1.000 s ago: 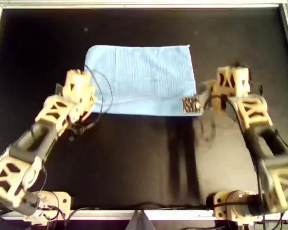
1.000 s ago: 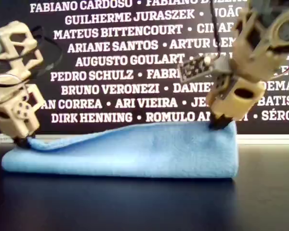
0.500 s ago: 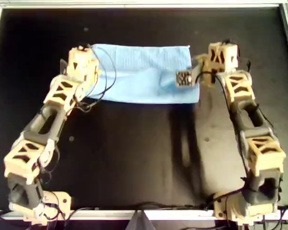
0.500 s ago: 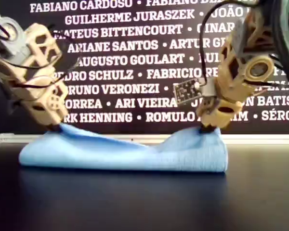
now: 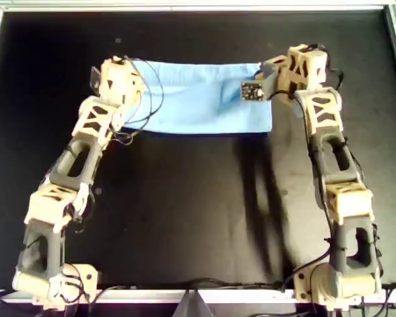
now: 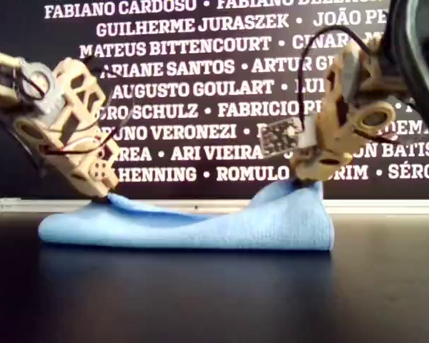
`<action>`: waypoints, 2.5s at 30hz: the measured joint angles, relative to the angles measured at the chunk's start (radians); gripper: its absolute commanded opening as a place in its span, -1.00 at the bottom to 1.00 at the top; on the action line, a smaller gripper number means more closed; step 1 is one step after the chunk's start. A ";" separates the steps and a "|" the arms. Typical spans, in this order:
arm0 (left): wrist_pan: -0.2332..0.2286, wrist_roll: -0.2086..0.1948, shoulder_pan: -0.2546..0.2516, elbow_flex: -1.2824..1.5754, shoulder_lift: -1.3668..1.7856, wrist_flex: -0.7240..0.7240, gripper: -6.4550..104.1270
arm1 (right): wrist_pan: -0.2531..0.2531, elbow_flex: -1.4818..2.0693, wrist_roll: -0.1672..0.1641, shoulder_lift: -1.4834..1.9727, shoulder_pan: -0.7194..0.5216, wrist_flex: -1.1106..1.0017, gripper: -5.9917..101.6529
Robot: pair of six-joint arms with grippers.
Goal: Fold a cloth
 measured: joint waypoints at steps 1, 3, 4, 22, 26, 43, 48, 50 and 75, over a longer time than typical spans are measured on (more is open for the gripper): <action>0.000 0.003 0.008 -0.029 -0.020 0.000 -0.88 | 0.000 -0.026 0.000 -0.014 -0.005 0.000 -0.92; 0.000 0.005 0.023 -0.084 -0.058 0.000 -0.88 | 0.000 -0.078 -0.002 -0.049 -0.012 0.000 -0.92; 0.000 0.005 0.028 -0.109 -0.075 0.000 -0.88 | 0.000 -0.103 -0.002 -0.069 -0.015 0.000 -0.92; 0.000 0.008 0.032 -0.245 -0.158 0.000 -0.24 | 0.000 -0.196 0.006 -0.166 -0.018 0.000 -0.13; 0.000 0.008 0.032 -0.245 -0.158 0.000 0.01 | 0.003 -0.198 0.006 -0.166 -0.018 0.000 0.14; -0.037 -0.003 0.032 -0.245 -0.064 0.170 0.12 | 0.000 -0.196 0.006 -0.034 -0.029 0.147 0.33; -0.141 -0.005 0.031 -0.245 0.195 0.485 0.12 | 0.003 -0.198 0.012 0.244 -0.031 0.511 0.33; -0.172 -0.020 0.028 -0.247 0.310 0.621 0.12 | 0.003 -0.201 0.011 0.351 -0.031 0.652 0.33; -0.193 -0.337 -0.006 0.845 1.795 0.874 0.12 | 0.005 0.834 -0.003 1.738 -0.149 0.792 0.33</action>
